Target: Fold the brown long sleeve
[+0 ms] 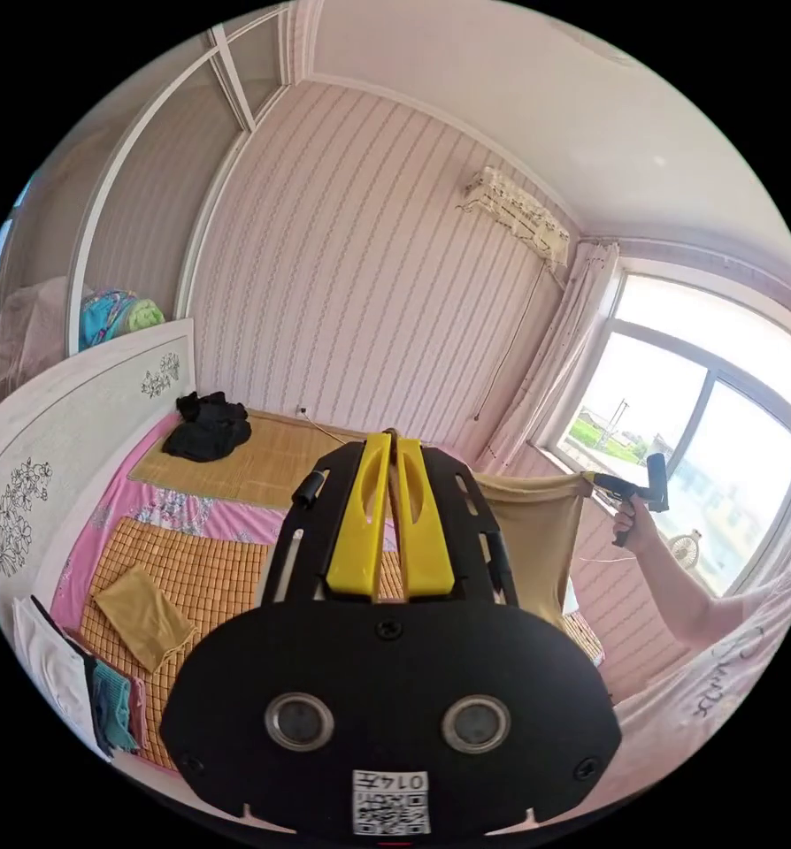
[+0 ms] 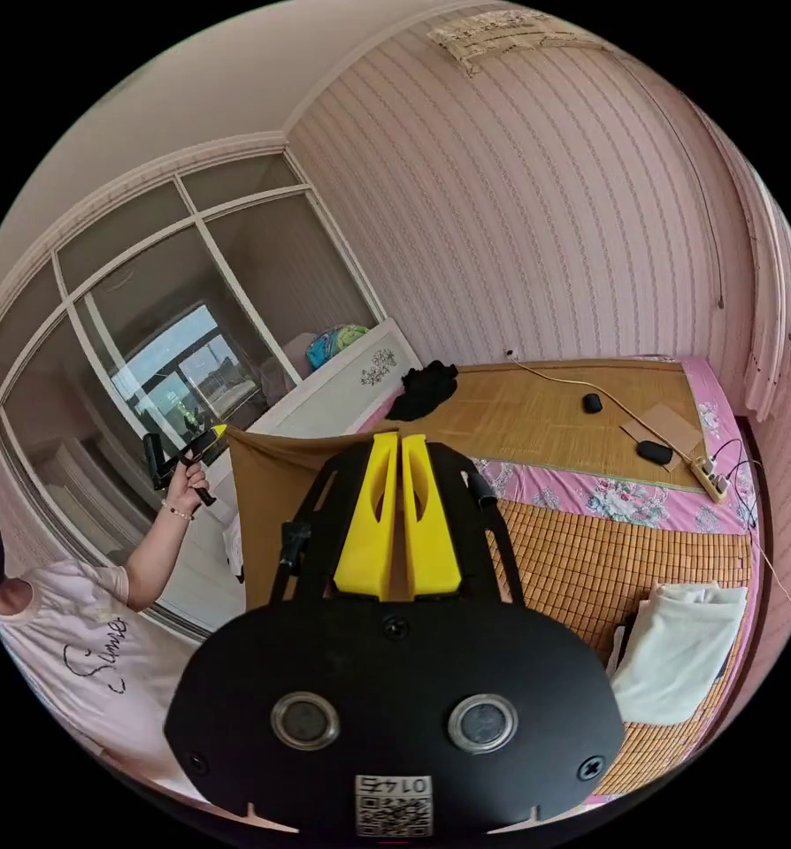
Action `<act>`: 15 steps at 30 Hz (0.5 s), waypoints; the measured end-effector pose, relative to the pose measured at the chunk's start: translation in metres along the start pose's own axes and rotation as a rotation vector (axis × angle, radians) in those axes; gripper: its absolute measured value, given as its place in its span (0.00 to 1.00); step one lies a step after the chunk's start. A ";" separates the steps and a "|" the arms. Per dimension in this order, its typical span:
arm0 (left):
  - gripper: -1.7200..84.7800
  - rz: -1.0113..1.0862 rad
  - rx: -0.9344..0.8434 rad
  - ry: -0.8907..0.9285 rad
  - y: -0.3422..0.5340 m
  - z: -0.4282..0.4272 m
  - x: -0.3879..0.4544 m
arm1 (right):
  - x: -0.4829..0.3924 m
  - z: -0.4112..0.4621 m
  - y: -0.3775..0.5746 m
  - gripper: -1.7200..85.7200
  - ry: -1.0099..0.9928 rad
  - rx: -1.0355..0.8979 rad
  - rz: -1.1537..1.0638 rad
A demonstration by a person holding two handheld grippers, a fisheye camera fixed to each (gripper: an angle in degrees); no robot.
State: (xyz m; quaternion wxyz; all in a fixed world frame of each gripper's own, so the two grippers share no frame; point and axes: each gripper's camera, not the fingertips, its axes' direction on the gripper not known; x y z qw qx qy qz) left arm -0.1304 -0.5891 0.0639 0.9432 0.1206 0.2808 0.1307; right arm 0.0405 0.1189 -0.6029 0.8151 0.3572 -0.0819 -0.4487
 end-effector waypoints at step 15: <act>0.01 0.074 -0.055 -0.067 0.017 -0.005 -0.019 | -0.018 0.072 -0.018 0.02 0.131 0.008 -0.208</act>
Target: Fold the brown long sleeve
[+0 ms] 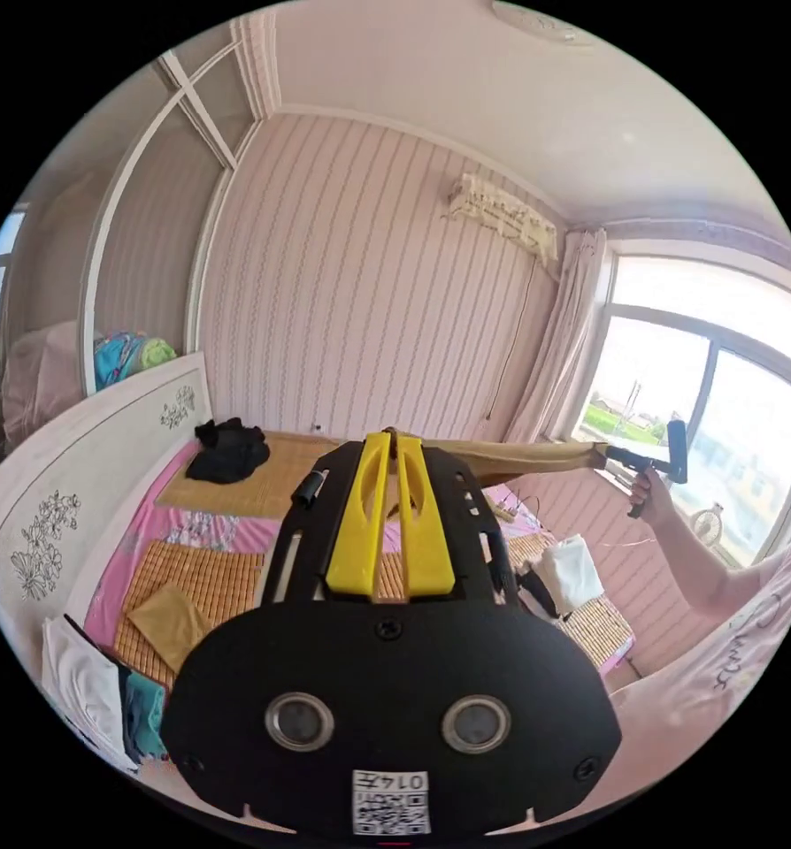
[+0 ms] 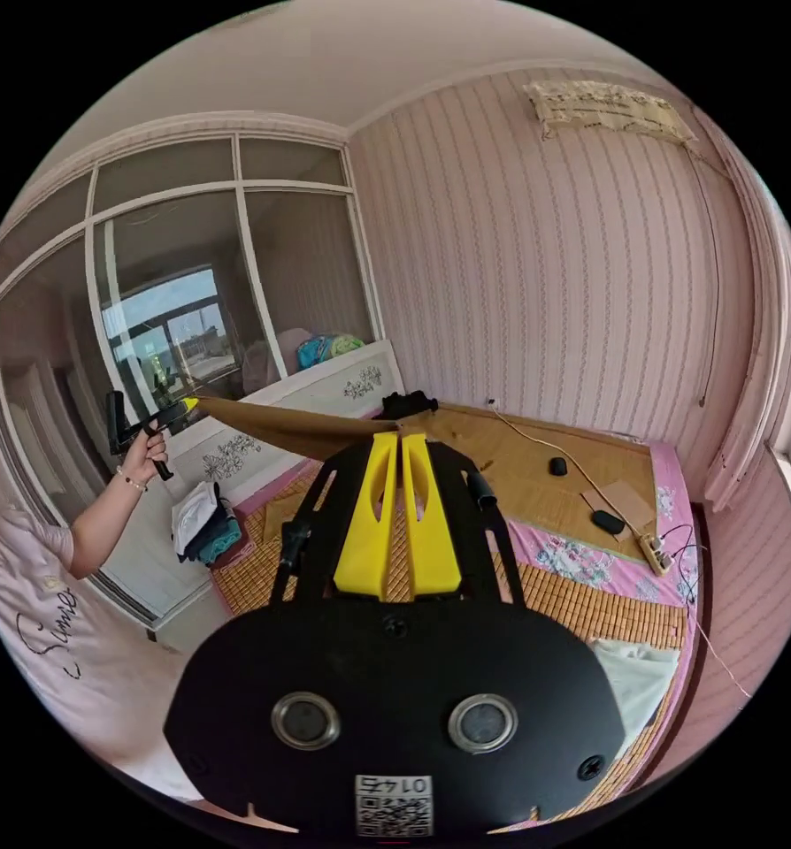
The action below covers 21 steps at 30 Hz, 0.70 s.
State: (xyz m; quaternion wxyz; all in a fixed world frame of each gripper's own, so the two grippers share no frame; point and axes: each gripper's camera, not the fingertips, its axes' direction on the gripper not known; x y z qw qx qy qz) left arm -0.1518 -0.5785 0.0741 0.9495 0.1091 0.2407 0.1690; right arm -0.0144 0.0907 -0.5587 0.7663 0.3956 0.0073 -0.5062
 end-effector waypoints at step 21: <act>0.01 -0.259 -0.946 -0.073 0.450 0.197 -0.102 | 0.082 0.308 0.453 0.02 -0.068 -0.862 0.599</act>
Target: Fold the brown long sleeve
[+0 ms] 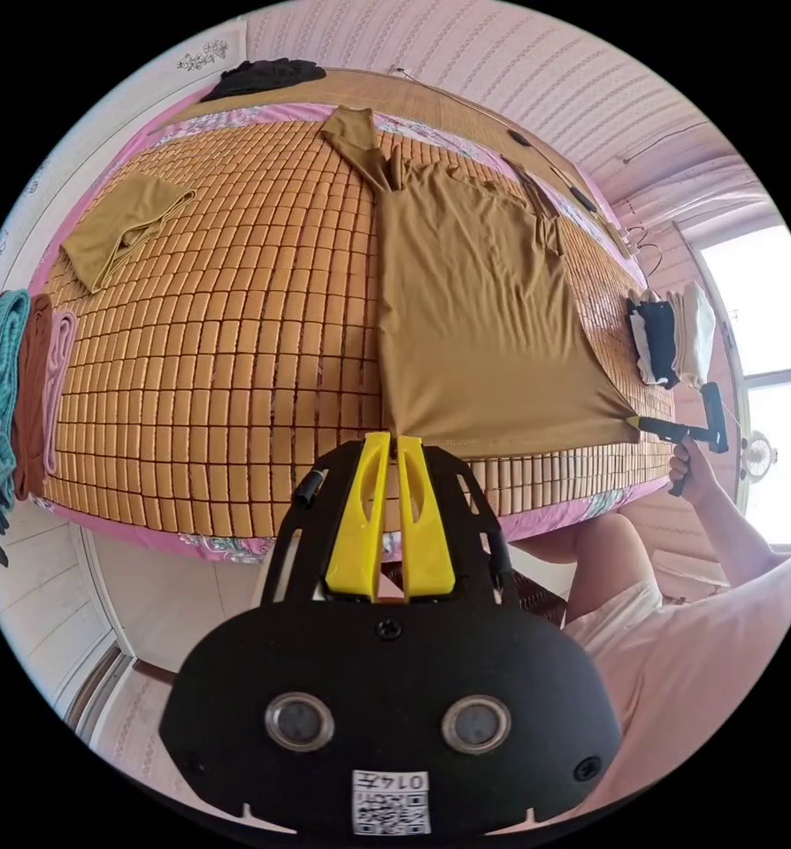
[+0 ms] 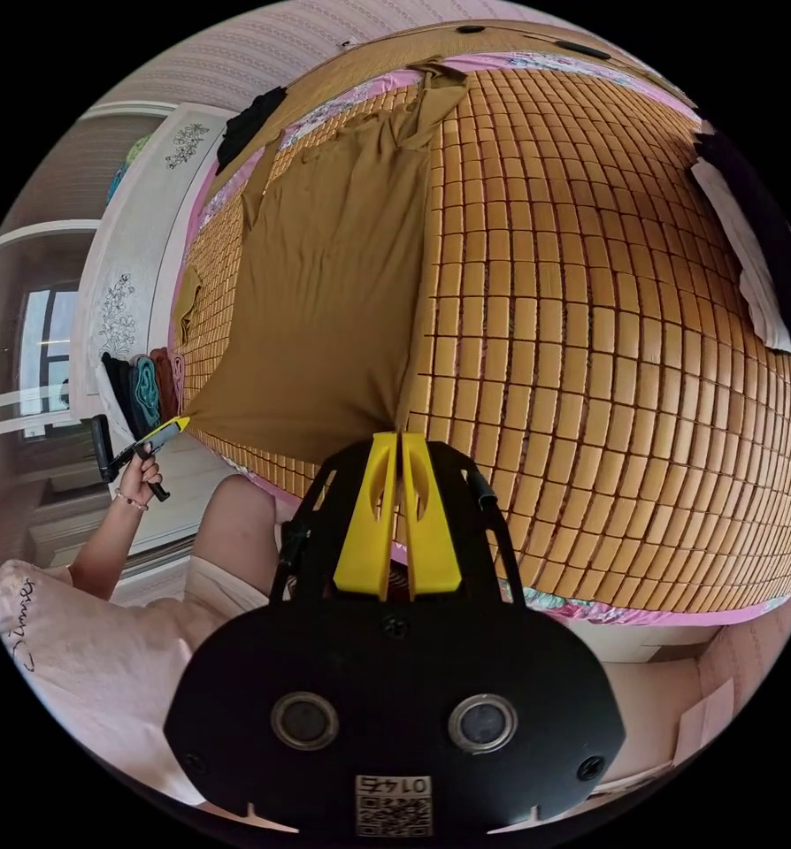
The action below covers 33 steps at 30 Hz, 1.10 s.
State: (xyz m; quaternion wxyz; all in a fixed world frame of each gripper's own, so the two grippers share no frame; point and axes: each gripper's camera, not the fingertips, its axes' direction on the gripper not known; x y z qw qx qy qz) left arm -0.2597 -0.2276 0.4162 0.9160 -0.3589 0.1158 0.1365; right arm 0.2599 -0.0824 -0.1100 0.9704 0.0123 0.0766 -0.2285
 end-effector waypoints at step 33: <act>0.06 0.194 0.009 -0.153 0.127 0.101 -0.002 | -0.026 0.087 0.169 0.10 0.220 0.118 -0.093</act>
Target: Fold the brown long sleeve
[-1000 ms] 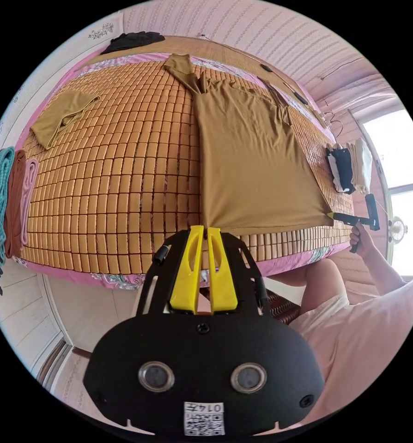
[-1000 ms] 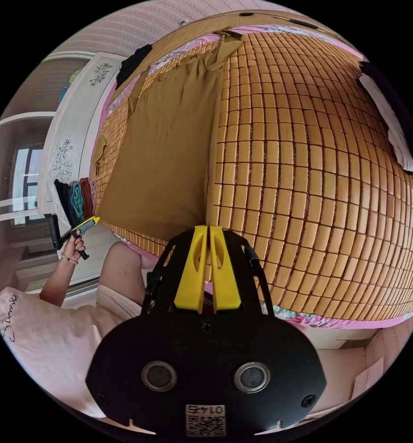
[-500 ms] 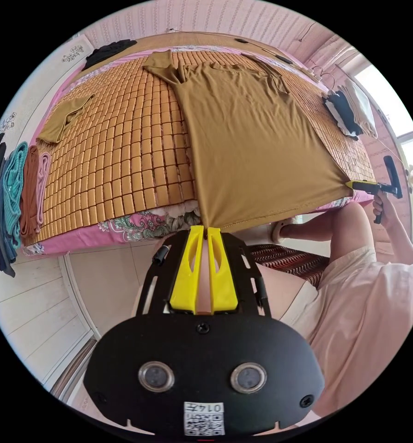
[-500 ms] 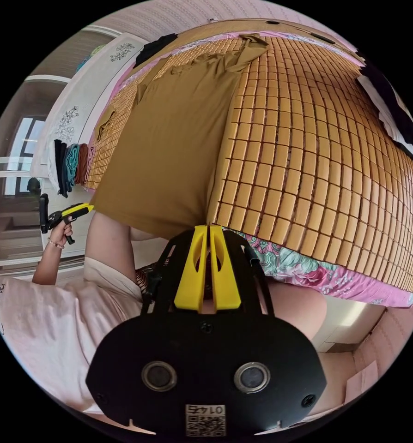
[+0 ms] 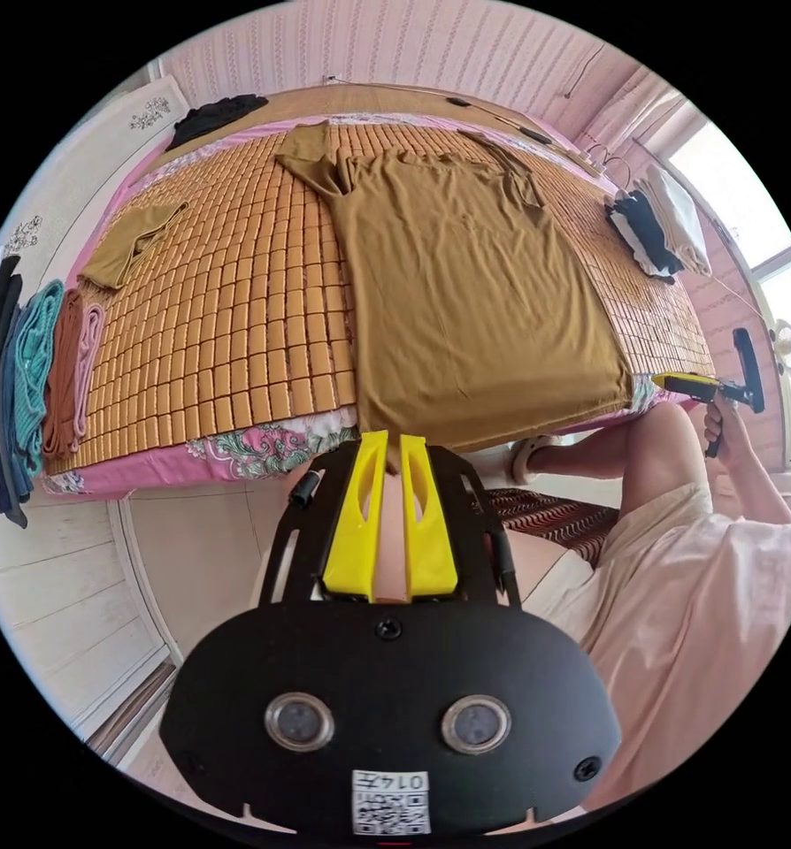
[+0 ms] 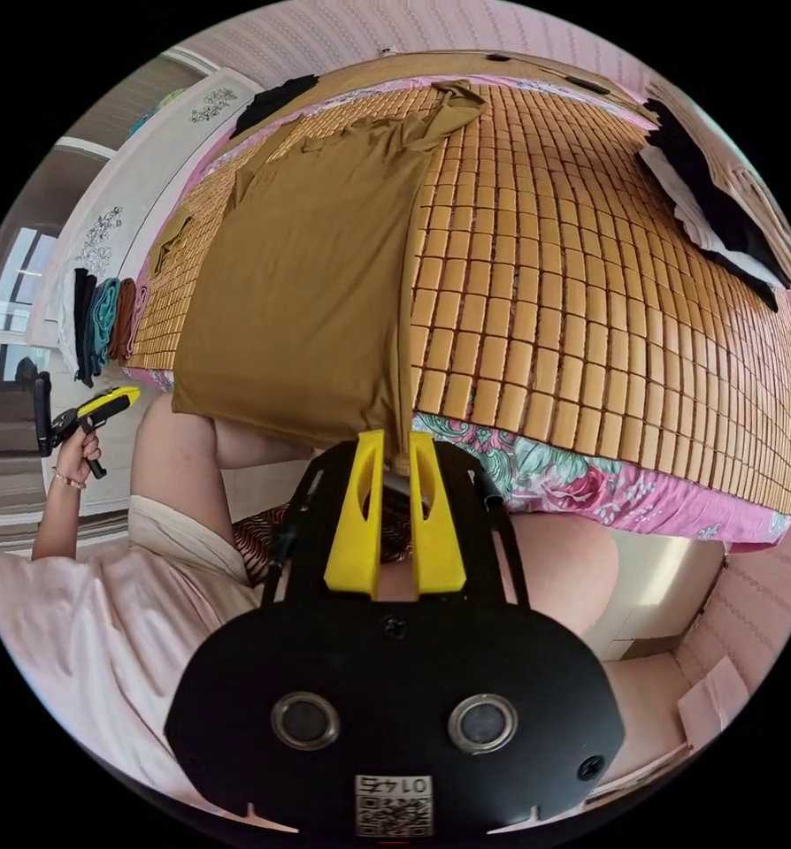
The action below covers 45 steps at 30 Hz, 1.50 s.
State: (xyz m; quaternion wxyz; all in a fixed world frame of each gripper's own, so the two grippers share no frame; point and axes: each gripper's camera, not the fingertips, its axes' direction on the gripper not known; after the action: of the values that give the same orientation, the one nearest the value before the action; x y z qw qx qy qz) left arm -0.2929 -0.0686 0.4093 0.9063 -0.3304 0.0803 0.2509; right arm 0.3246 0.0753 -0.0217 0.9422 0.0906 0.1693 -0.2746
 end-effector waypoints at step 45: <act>0.01 0.410 0.254 0.189 -0.380 0.282 0.179 | 0.131 -0.052 -0.044 0.15 0.143 0.433 0.098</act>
State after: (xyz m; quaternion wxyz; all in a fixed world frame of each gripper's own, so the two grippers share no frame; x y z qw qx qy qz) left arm 0.0488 -0.0652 0.7824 0.8592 -0.2129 0.2606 0.3855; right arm 0.3902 -0.0110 -0.1210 0.8986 0.3179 0.1681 -0.2513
